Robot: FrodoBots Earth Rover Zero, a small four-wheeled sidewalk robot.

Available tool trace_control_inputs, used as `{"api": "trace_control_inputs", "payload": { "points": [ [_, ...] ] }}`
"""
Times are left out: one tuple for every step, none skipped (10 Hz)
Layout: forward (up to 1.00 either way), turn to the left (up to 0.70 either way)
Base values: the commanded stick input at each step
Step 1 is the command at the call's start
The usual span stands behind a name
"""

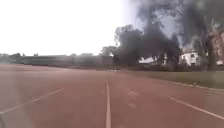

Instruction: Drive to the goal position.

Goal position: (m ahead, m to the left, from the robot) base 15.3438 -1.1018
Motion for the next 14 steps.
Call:
{"api": "trace_control_inputs", "payload": {
  "points": [
    [0.7,0.0],
    [0.7,0.0],
    [0.7,0.0],
    [0.7,0.0],
    [0.7,0.0],
    [0.7,0.0],
    [0.7,0.0],
    [0.7,0.0],
    [0.7,0.0],
    [0.7,0.0],
    [0.7,0.0],
    [0.7,0.0],
    [0.7,0.0],
    [0.7,0.0]
  ]
}}
